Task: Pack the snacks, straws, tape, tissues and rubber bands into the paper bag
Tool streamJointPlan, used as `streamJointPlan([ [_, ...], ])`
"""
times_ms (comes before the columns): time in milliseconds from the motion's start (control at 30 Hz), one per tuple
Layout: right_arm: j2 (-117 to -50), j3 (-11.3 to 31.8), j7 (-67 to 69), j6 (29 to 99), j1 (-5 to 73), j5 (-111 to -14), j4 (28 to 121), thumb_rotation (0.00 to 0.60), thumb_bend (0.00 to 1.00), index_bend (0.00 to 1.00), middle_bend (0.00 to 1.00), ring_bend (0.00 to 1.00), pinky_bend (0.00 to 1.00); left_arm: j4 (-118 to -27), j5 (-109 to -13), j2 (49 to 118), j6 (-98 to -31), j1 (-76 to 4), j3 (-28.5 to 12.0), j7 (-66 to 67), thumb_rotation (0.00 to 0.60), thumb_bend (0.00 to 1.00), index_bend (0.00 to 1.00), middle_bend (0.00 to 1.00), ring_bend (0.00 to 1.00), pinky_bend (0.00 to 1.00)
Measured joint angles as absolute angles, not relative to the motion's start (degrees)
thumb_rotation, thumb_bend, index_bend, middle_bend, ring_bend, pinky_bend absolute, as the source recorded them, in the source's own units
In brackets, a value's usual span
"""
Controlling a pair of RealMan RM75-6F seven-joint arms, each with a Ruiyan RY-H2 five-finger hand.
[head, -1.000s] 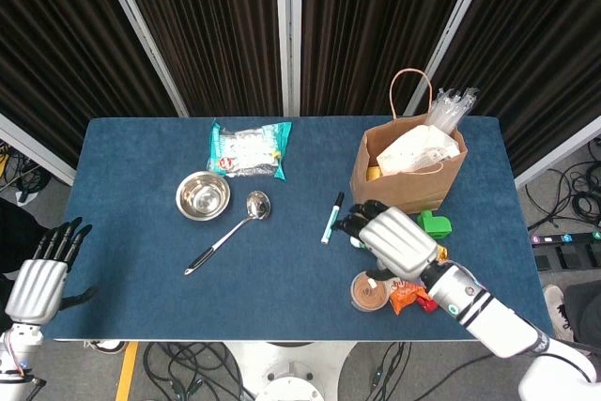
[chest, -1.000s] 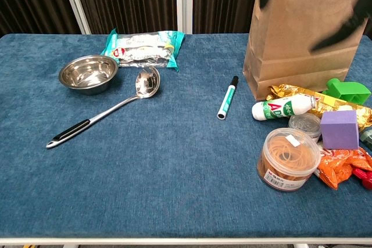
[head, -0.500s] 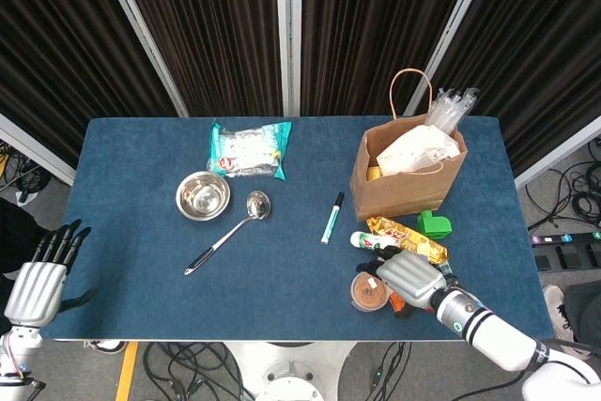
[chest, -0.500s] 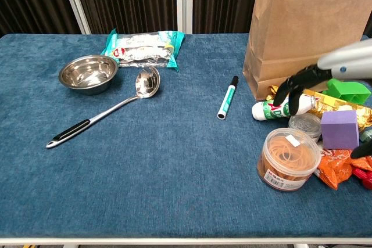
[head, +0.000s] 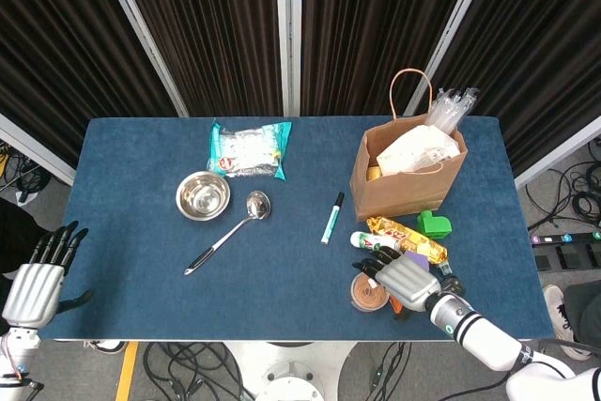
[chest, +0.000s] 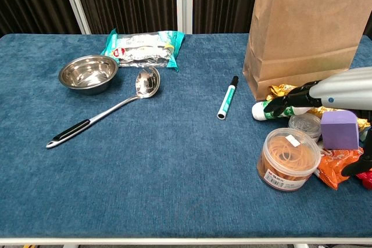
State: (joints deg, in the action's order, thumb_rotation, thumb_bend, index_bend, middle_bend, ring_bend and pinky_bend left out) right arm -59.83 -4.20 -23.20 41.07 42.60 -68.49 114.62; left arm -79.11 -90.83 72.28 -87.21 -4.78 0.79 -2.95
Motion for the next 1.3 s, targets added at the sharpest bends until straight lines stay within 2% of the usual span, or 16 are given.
streamJointPlan([
  [333,-64.97,-5.29,-26.86,42.93,42.33,-64.97,111.31,0.600,0.00,0.04,0.10,0.00,0.01,-78.28,-90.93,72.38,-87.33,-4.96,0.48,-3.01,0.600,0.16,0.07,0.05,0.00,0.12],
  [567,-67.83,-5.66,-28.72,43.75,42.47,-63.76,109.74,0.600,0.00,0.11,0.13,0.01,0.02,-77.58,-90.63,72.59,-87.26,-4.71,0.61,-3.50,0.600,0.16,0.07,0.05,0.00,0.12],
  [933,-71.48,-6.03,-32.61,48.05,42.02,-62.88,108.90,0.600,0.00,0.37,0.33,0.23,0.24,-76.59,-90.28,72.99,-87.04,-4.56,0.61,-4.36,0.600,0.16,0.07,0.05,0.00,0.12],
  [1067,-72.25,-6.18,-33.97,49.84,41.50,-63.05,109.01,0.600,0.01,0.42,0.35,0.28,0.29,-76.54,-90.18,73.04,-87.15,-4.41,0.61,-4.51,0.600,0.16,0.07,0.05,0.00,0.12],
  [1300,-71.44,-5.08,-33.96,53.02,40.89,-65.32,112.16,0.600,0.05,0.44,0.35,0.29,0.31,-76.97,-90.22,72.75,-87.11,-4.51,0.50,-4.64,0.600,0.16,0.07,0.05,0.00,0.12],
])
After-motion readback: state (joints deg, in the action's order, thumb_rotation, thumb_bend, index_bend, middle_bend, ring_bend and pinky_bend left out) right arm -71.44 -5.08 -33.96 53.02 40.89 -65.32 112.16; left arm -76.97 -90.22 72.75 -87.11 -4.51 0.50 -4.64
